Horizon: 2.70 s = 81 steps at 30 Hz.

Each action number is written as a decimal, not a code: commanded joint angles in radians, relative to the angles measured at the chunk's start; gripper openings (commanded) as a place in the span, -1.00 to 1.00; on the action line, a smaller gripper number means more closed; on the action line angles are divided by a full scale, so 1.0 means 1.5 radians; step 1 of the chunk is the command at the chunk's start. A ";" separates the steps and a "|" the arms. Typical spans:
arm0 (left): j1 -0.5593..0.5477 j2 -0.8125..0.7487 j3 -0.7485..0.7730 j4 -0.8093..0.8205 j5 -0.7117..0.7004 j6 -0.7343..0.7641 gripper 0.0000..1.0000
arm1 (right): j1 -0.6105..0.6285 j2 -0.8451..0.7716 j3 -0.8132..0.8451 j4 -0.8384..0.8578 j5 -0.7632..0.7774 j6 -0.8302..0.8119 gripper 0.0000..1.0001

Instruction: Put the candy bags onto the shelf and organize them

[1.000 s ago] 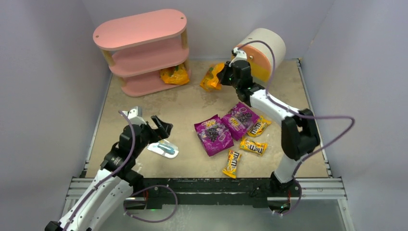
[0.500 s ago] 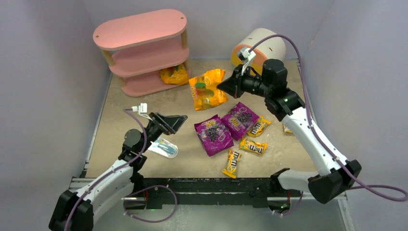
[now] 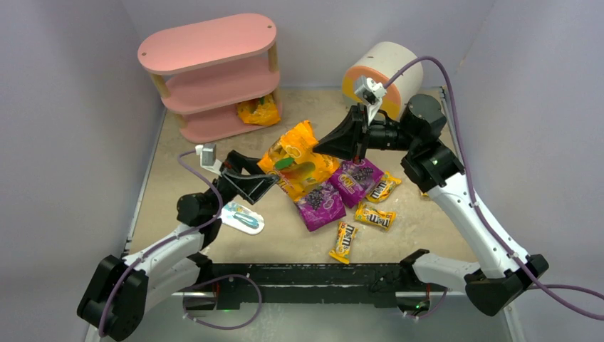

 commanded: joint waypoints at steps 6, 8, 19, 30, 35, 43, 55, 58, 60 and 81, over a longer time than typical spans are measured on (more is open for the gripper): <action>0.001 0.049 0.014 0.229 0.031 -0.074 1.00 | 0.047 0.036 0.021 0.147 -0.030 0.074 -1.00; 0.001 0.062 0.017 0.258 0.033 -0.094 1.00 | 0.056 0.047 0.020 0.155 -0.015 0.074 -1.00; 0.001 0.070 0.008 0.316 0.043 -0.123 0.17 | 0.061 0.045 0.012 0.121 0.109 0.052 -1.00; 0.000 -0.037 0.244 -0.440 0.204 0.353 -0.89 | 0.061 -0.031 0.024 -0.218 0.286 -0.169 0.57; 0.000 0.021 0.337 -0.593 0.322 0.555 -0.89 | 0.061 -0.048 0.066 -0.293 0.371 -0.253 0.80; -0.006 0.124 0.443 -0.833 0.344 0.762 -1.00 | 0.061 0.020 0.142 -0.403 0.305 -0.430 0.98; -0.061 0.132 0.445 -0.848 0.334 0.796 -1.00 | 0.068 0.176 0.203 -0.476 0.098 -0.578 0.97; -0.069 0.138 0.450 -0.849 0.327 0.798 -1.00 | 0.081 0.195 0.200 -0.490 0.089 -0.586 0.97; -0.072 0.142 0.455 -0.850 0.324 0.801 -1.00 | 0.093 0.200 0.185 -0.494 0.104 -0.589 0.97; -0.080 0.091 0.460 -0.870 0.222 0.788 -1.00 | 0.124 0.211 0.138 -0.504 0.189 -0.629 0.67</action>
